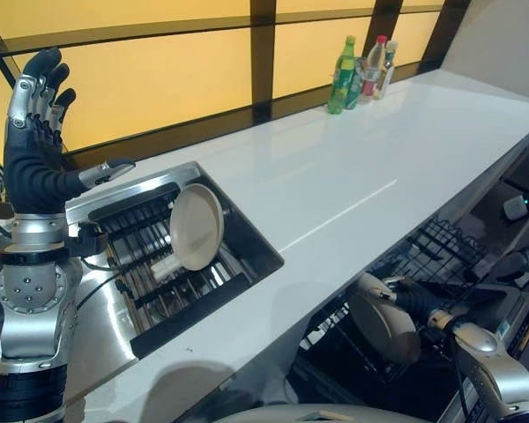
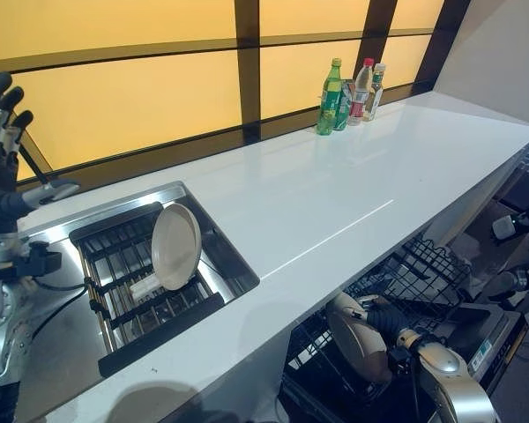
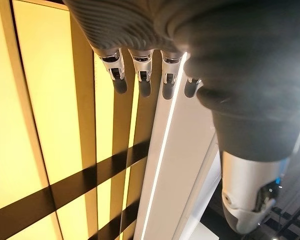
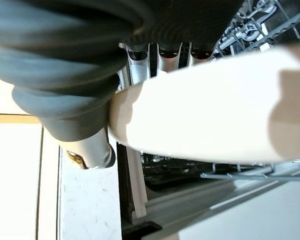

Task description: Pick up plates and place into dishwasher.

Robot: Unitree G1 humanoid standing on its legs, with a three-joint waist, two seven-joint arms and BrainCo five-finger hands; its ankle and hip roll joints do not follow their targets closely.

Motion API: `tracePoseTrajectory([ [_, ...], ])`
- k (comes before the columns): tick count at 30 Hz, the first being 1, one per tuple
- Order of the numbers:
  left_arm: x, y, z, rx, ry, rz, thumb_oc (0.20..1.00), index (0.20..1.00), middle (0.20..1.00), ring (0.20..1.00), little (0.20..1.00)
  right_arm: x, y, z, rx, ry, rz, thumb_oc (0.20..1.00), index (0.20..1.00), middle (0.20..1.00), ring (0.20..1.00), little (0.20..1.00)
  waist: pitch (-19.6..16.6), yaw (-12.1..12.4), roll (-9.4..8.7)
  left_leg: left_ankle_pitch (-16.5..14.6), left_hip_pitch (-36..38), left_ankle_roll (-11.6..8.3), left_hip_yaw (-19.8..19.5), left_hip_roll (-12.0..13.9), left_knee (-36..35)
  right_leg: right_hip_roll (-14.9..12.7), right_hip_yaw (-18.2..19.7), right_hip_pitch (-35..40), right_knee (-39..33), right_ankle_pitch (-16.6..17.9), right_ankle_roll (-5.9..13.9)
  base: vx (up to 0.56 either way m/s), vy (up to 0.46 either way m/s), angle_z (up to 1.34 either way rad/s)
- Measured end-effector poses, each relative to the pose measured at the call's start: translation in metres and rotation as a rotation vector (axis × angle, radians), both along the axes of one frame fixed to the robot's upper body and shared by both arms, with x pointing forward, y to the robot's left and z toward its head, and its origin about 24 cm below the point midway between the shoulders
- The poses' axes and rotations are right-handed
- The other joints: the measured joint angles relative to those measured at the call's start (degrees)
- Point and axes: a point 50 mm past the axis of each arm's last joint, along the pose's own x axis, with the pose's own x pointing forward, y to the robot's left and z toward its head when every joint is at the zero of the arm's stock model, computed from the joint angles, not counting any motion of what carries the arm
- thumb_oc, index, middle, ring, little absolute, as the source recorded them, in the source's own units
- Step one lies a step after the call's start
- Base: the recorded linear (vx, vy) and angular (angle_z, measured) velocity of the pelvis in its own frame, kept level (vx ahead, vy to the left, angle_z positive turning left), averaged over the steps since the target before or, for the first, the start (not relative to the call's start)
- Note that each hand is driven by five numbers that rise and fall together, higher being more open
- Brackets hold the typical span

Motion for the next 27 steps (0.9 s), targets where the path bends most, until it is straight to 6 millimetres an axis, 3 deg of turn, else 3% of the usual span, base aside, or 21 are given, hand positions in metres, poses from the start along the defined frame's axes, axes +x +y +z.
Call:
tracePoseTrajectory([
  [9,0.001,0.002,-0.002,-0.004,0.012,0.007,1.000,1.000,1.000,1.000,1.000,-0.014,-0.006,-0.034,0.130,0.140,-0.124,0.200,0.200,0.200,0.200,0.200,0.0,1.5,-0.03,0.0,0.6,-0.01,-0.4,0.0,0.0,0.0,-0.4,0.7,0.0,-0.2,-0.08,0.01,0.001,0.02],
  [17,0.006,-0.005,-0.008,-0.005,0.050,-0.021,1.000,1.000,1.000,1.000,1.000,-0.048,-0.001,-0.080,0.151,0.403,-0.110,0.200,0.200,0.200,0.200,0.200,-0.2,2.8,-0.35,0.0,0.8,0.00,-1.4,0.0,0.0,-0.2,-1.5,1.3,0.0,-0.3,-0.15,0.02,-0.018,0.07],
  [27,0.007,-0.005,-0.010,-0.007,0.070,-0.019,1.000,1.000,1.000,1.000,1.000,-0.048,0.002,-0.083,0.134,0.404,-0.103,0.200,0.200,0.200,0.200,0.200,-0.4,2.8,-0.56,0.0,1.5,-0.08,-1.6,0.0,-0.2,-0.2,-1.9,2.2,0.0,-0.7,-0.42,0.00,-0.006,0.01],
])
